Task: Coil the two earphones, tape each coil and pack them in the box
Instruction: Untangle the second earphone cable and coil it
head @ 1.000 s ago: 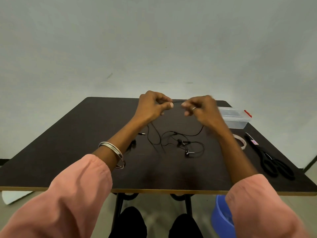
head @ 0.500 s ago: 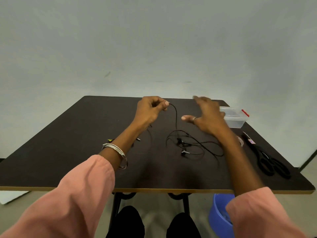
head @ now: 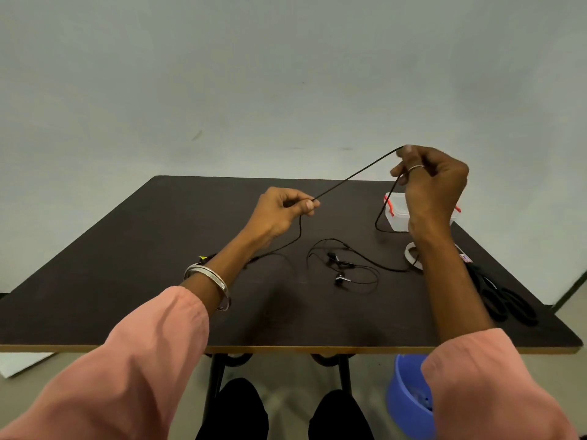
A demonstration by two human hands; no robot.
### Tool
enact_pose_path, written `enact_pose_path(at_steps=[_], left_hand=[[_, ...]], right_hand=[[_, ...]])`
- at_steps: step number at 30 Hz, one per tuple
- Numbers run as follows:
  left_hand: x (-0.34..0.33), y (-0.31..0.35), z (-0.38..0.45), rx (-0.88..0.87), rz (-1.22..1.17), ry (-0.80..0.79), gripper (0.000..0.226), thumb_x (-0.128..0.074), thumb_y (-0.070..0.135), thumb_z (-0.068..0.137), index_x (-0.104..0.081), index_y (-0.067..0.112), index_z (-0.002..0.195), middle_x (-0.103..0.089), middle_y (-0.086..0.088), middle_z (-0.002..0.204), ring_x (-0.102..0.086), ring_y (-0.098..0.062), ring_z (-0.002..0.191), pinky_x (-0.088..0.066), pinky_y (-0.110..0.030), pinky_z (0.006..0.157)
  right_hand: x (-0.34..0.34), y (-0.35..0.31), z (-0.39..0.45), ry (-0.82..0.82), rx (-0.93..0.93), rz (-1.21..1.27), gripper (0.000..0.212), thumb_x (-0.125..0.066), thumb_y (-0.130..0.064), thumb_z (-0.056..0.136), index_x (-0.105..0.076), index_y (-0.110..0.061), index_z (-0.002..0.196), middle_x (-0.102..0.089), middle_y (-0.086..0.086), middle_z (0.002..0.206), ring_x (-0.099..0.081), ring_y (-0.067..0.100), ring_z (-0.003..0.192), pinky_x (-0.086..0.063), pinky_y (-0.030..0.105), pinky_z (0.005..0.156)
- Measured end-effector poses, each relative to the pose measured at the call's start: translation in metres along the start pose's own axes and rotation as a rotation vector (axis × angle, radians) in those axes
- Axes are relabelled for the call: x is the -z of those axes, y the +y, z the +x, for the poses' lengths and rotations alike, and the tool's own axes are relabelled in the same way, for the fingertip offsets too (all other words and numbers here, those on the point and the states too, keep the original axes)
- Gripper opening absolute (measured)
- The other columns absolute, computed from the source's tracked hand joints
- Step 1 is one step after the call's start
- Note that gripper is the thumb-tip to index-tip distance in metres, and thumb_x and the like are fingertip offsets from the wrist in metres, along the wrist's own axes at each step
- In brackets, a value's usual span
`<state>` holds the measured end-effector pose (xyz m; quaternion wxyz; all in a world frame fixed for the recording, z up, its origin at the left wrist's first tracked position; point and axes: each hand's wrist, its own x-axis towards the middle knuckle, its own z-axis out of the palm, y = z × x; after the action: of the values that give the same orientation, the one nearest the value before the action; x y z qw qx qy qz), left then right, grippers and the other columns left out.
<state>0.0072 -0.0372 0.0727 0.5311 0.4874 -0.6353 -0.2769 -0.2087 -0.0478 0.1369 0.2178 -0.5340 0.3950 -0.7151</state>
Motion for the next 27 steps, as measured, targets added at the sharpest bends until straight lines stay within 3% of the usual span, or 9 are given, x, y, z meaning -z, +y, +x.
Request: enact_pose_path(at_steps=[3, 7, 10, 12, 15, 20, 23, 25, 27], left_hand=[[-0.009, 0.000, -0.002, 0.066, -0.075, 0.008, 0.009, -0.065, 0.015, 0.089, -0.072, 0.010, 0.088, -0.071, -0.006, 0.079, -0.067, -0.010, 0.071, -0.055, -0.023, 0.073], [-0.015, 0.013, -0.001, 0.128, -0.117, 0.073, 0.013, -0.066, 0.014, 0.089, -0.073, 0.003, 0.091, -0.066, -0.005, 0.069, -0.054, -0.009, 0.052, -0.053, -0.027, 0.058], [-0.014, 0.023, -0.001, 0.097, -0.107, 0.063, 0.015, -0.067, 0.016, 0.089, -0.072, 0.002, 0.090, -0.065, -0.005, 0.069, -0.050, -0.010, 0.049, -0.051, -0.026, 0.052], [-0.014, 0.029, -0.001, 0.082, -0.105, 0.027, 0.016, -0.066, 0.017, 0.089, -0.072, 0.002, 0.088, -0.065, -0.005, 0.067, -0.049, -0.009, 0.048, -0.051, -0.026, 0.051], [-0.011, 0.035, -0.004, 0.086, -0.089, -0.022, 0.017, -0.067, 0.018, 0.088, -0.073, 0.002, 0.087, -0.066, -0.005, 0.067, -0.050, -0.008, 0.049, -0.053, -0.025, 0.053], [-0.001, 0.029, -0.016, 0.150, -0.164, -0.072, 0.021, -0.062, 0.019, 0.092, -0.072, 0.001, 0.089, -0.061, 0.001, 0.062, -0.047, -0.007, 0.049, -0.052, -0.021, 0.055], [-0.001, 0.019, -0.022, 0.208, -0.240, -0.062, 0.021, -0.060, 0.018, 0.093, -0.072, 0.002, 0.088, -0.059, -0.001, 0.063, -0.044, -0.007, 0.048, -0.047, -0.022, 0.050], [-0.005, 0.016, -0.024, 0.252, -0.279, -0.031, 0.022, -0.058, 0.017, 0.094, -0.072, 0.002, 0.086, -0.058, 0.000, 0.062, -0.039, -0.006, 0.046, -0.039, -0.020, 0.045], [-0.009, 0.014, -0.026, 0.305, -0.311, 0.016, 0.024, -0.057, 0.018, 0.095, -0.071, 0.001, 0.085, -0.056, -0.001, 0.062, -0.035, -0.005, 0.044, -0.031, -0.017, 0.040]], right_hand=[[0.001, 0.004, 0.000, 0.022, 0.009, -0.270, 0.020, -0.056, -0.023, 0.092, -0.070, -0.013, 0.083, -0.067, 0.001, 0.070, -0.067, 0.021, 0.079, -0.053, 0.037, 0.080], [0.003, 0.012, -0.002, -0.435, 0.028, -1.017, 0.042, -0.058, -0.025, 0.090, -0.048, -0.011, 0.129, -0.047, 0.013, 0.137, -0.032, 0.037, 0.130, -0.029, 0.050, 0.099], [-0.007, 0.009, -0.014, -0.793, 0.262, -0.947, 0.077, -0.064, -0.037, 0.087, -0.022, -0.028, 0.150, -0.024, 0.000, 0.156, -0.017, 0.025, 0.141, -0.021, 0.045, 0.105], [-0.017, 0.014, -0.019, -0.908, 0.327, -0.841, 0.055, -0.061, -0.038, 0.090, -0.042, -0.030, 0.140, -0.052, -0.002, 0.139, -0.036, 0.018, 0.133, -0.020, 0.038, 0.099], [-0.019, 0.019, -0.016, -0.813, 0.255, -0.577, 0.017, -0.060, -0.025, 0.092, -0.070, -0.025, 0.106, -0.074, -0.004, 0.084, -0.067, 0.013, 0.090, -0.045, 0.043, 0.092], [-0.003, 0.017, 0.001, -0.272, -0.037, -0.150, 0.014, -0.060, -0.012, 0.091, -0.072, -0.015, 0.086, -0.065, -0.001, 0.064, -0.061, 0.010, 0.062, -0.056, 0.036, 0.073], [0.003, 0.021, 0.006, -0.112, -0.131, -0.176, 0.014, -0.060, -0.013, 0.090, -0.073, -0.008, 0.090, -0.066, 0.001, 0.065, -0.062, 0.012, 0.063, -0.059, 0.037, 0.078], [0.003, 0.029, 0.005, -0.211, -0.106, -0.353, 0.016, -0.058, -0.010, 0.089, -0.072, -0.007, 0.096, -0.072, 0.007, 0.082, -0.065, 0.017, 0.078, -0.055, 0.038, 0.088], [0.004, 0.032, -0.002, -0.448, -0.020, -0.572, 0.035, -0.060, -0.012, 0.088, -0.061, -0.011, 0.124, -0.066, 0.010, 0.119, -0.058, 0.022, 0.112, -0.043, 0.043, 0.103]])
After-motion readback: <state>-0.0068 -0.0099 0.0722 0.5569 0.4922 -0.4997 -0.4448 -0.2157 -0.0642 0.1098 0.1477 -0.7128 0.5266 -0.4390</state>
